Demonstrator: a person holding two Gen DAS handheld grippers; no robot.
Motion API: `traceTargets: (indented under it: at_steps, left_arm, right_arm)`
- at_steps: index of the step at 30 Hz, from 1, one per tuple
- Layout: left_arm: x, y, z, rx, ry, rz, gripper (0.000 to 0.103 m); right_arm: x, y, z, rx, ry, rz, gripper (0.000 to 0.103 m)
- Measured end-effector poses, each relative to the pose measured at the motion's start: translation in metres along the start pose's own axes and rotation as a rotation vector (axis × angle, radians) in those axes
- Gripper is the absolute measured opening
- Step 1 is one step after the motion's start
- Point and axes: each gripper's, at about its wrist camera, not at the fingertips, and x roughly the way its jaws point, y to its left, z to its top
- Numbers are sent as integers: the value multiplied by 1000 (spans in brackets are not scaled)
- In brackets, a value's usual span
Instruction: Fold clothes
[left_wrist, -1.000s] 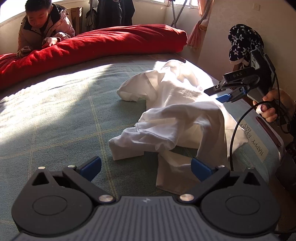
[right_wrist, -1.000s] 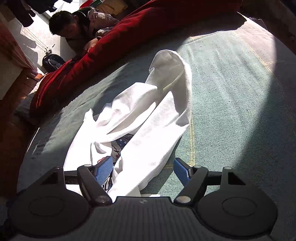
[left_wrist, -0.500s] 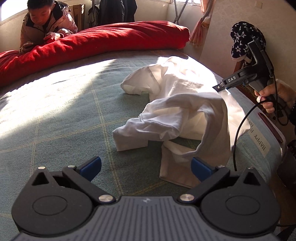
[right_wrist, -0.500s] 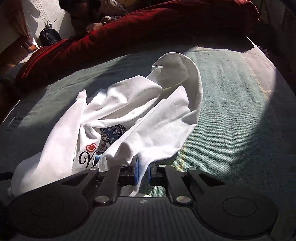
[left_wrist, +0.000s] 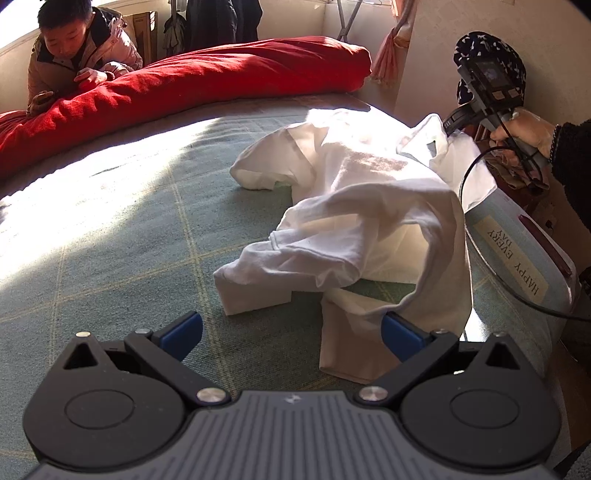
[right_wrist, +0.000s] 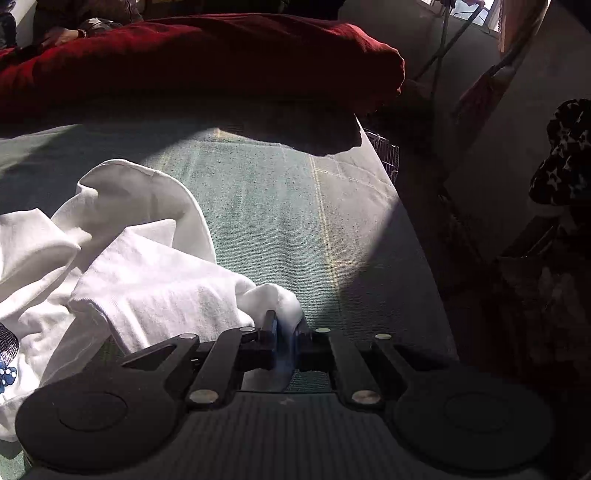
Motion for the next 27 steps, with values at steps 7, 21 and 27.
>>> traceTargets:
  at_steps: [7, 21, 27]
  left_arm:
    - [11, -2, 3, 14, 10, -7, 102]
    - [-9, -5, -11, 3, -1, -4, 102]
    - [-13, -6, -18, -8, 12, -3, 102]
  right_arm:
    - [30, -28, 24, -9, -14, -189, 10]
    - [-29, -38, -5, 57, -76, -63, 65]
    - [-36, -75, -46, 228, -33, 114, 82]
